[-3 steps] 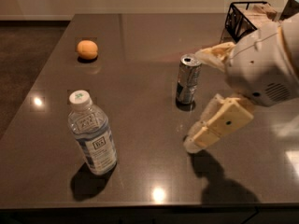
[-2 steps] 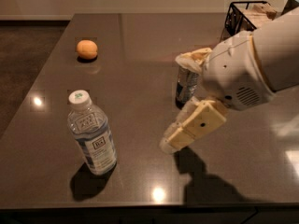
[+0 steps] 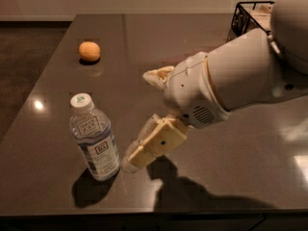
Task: Knock blue plastic bottle over
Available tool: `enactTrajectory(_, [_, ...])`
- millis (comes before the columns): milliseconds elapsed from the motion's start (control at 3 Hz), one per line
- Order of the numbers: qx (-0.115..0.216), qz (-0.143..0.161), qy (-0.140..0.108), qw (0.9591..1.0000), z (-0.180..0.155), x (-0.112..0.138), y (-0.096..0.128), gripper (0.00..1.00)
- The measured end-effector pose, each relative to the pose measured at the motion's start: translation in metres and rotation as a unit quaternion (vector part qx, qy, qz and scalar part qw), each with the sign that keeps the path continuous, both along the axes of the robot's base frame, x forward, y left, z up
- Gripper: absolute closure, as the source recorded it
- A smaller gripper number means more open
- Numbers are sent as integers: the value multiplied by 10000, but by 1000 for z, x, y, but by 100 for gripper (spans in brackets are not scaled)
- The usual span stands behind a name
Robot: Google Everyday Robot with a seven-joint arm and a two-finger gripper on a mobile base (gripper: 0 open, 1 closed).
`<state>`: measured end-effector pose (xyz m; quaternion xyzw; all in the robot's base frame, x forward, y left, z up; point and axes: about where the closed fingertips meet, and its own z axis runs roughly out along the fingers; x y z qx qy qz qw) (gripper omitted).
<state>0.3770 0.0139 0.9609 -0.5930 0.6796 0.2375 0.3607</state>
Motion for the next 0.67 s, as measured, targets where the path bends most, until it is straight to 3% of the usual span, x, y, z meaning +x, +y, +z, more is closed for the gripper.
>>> enactTrajectory(667, [191, 155, 43, 9997, -20, -2, 50, 0])
